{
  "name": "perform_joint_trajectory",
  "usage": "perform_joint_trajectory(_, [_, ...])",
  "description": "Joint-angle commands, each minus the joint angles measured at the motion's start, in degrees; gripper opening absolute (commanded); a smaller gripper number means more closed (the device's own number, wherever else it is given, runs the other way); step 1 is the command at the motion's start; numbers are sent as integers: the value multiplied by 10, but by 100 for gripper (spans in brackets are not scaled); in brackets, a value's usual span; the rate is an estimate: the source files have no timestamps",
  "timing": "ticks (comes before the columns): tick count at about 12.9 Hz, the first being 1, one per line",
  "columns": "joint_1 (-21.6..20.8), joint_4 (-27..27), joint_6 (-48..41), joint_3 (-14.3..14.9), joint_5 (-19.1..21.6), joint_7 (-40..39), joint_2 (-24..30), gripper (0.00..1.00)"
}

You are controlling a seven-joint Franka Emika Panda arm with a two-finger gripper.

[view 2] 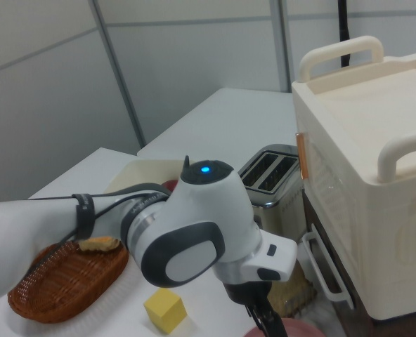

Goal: Put the purple cube on the table
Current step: 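Lower the gripper and close it on the purple cube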

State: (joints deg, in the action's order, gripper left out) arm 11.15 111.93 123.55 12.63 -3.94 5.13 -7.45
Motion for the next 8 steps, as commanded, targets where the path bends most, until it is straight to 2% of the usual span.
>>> perform_joint_trajectory(1, [0, 4, 37, -1, -9, 4, -13, 100])
perform_joint_trajectory(8, [21, 3, 56, -1, -21, -5, -49, 100])
